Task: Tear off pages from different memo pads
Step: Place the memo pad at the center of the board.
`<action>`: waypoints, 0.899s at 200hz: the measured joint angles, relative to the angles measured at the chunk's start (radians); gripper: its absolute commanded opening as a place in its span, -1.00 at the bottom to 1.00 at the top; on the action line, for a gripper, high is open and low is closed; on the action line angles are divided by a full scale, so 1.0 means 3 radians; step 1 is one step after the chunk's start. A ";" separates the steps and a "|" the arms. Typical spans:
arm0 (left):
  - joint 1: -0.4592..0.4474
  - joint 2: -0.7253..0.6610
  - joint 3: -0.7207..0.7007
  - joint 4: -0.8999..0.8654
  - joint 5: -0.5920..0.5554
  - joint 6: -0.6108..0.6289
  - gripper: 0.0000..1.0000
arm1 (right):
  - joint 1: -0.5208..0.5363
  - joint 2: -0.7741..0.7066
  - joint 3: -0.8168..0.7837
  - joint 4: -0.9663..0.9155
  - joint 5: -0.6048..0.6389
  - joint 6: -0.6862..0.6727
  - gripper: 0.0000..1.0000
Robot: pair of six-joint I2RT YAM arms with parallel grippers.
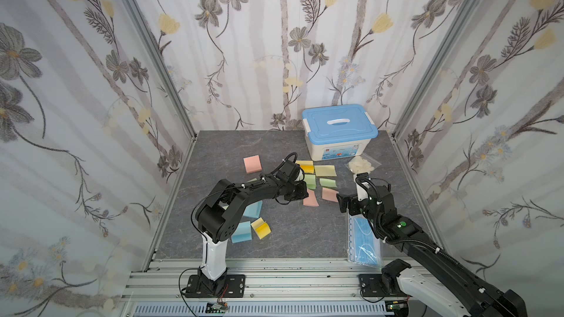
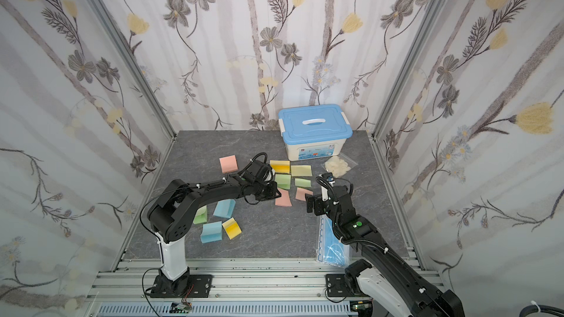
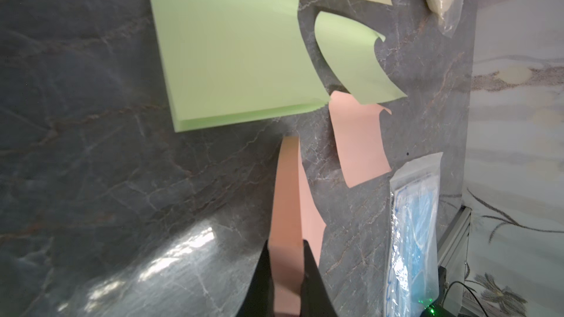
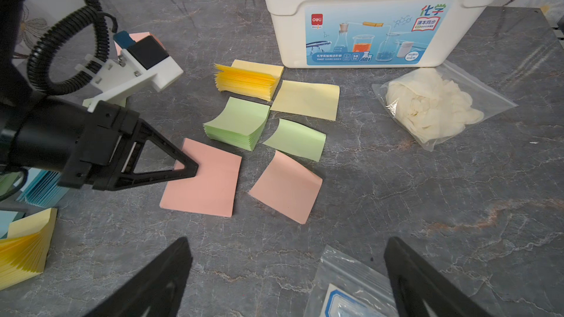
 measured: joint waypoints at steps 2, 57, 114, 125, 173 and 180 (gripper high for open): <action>0.0004 0.0013 0.0013 -0.0008 0.0000 0.0004 -0.98 | 0.0000 -0.0006 -0.0004 0.0000 -0.0008 0.0001 1.00; 0.0038 0.0226 0.0440 -0.0389 -0.0336 0.0234 -0.33 | 0.0000 -0.0140 -0.0046 0.0001 -0.0045 0.0013 1.00; 0.0011 -0.0025 0.0486 -0.0910 -0.0745 0.0427 0.11 | 0.0004 -0.0142 -0.0052 0.0001 -0.0070 0.0013 1.00; -0.0017 -0.0221 0.0449 -0.0961 -0.0841 0.0448 0.13 | 0.0004 -0.0144 -0.0052 0.0000 -0.0070 0.0024 1.00; -0.0109 -0.1268 -0.0132 -0.1129 -0.1306 0.0514 0.20 | 0.0004 -0.0182 -0.0053 -0.0009 0.0008 0.0174 1.00; -0.0108 -0.1437 -0.0282 -0.1174 -0.1372 0.0511 0.20 | 0.0004 -0.0182 -0.0053 -0.0023 0.0022 0.0196 1.00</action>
